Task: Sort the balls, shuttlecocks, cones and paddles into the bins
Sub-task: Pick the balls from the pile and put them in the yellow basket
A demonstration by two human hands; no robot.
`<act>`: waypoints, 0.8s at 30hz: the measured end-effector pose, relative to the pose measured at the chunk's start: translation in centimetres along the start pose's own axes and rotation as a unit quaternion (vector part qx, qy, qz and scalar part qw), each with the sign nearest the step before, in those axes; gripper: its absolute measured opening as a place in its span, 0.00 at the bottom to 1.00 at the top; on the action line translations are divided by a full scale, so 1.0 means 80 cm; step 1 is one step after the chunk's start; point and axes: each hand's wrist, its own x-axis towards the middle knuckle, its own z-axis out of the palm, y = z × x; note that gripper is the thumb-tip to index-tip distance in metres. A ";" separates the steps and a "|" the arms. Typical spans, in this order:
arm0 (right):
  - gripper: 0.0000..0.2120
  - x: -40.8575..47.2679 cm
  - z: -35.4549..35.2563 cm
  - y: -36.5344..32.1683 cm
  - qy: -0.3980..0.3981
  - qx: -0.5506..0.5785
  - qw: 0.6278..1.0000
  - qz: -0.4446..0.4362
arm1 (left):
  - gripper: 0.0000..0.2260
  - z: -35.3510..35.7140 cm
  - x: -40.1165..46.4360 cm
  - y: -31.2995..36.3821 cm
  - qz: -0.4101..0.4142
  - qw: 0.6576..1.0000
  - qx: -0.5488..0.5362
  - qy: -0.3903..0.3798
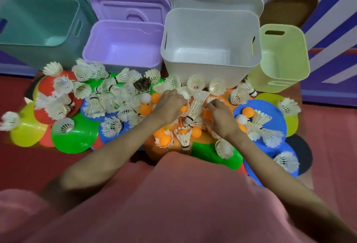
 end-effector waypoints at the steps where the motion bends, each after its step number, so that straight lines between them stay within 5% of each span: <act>1: 0.22 0.001 0.000 0.000 -0.001 -0.003 1.000 -0.002 | 0.13 0.001 0.002 0.000 0.001 1.000 0.011 -0.007; 9: 0.12 0.016 0.012 0.010 0.011 -0.034 0.999 -0.035 | 0.07 0.016 0.015 -0.005 0.026 0.997 0.072 -0.014; 16: 0.17 0.014 0.002 0.023 0.044 0.020 0.998 -0.039 | 0.14 -0.017 0.019 -0.010 0.012 0.997 0.070 -0.041; 24: 0.16 -0.018 -0.067 0.094 0.233 0.239 0.941 0.060 | 0.16 -0.077 0.064 0.032 0.049 0.984 -0.157 0.069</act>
